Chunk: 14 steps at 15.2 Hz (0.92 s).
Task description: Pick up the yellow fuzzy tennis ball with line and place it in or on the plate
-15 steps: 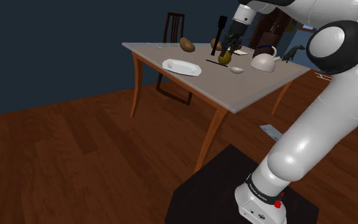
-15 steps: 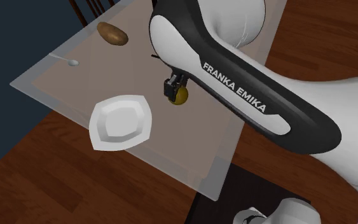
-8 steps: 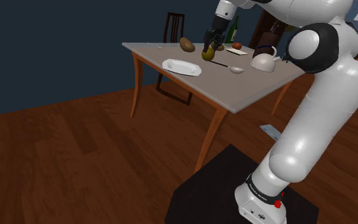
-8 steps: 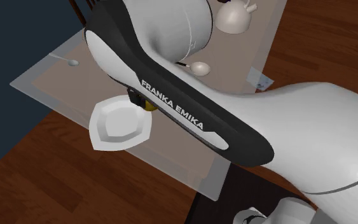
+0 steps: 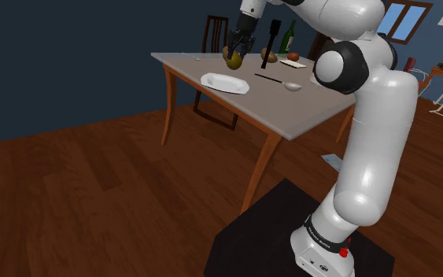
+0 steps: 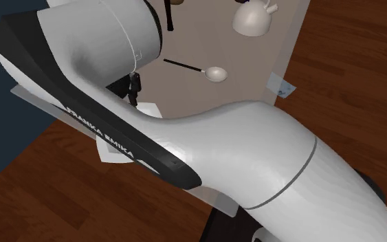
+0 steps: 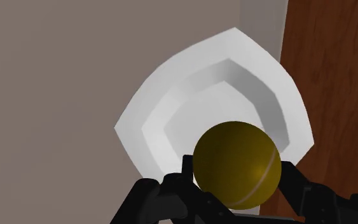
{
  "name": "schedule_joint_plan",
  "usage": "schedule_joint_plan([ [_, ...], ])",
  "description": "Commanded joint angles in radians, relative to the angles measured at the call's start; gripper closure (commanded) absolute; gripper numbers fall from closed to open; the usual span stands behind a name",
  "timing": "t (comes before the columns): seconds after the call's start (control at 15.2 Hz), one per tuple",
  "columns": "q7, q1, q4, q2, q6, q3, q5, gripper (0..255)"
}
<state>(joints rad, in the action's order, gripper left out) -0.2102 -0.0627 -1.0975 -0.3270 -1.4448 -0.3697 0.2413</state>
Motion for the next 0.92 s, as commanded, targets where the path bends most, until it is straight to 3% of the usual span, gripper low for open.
schedule_joint_plan([
  [0.0,0.02,0.012,0.117,-0.077,0.04,0.008,0.025,255],
  [0.86,0.001,-0.041,-0.211,0.022,-0.192,0.008,-0.013,255],
])
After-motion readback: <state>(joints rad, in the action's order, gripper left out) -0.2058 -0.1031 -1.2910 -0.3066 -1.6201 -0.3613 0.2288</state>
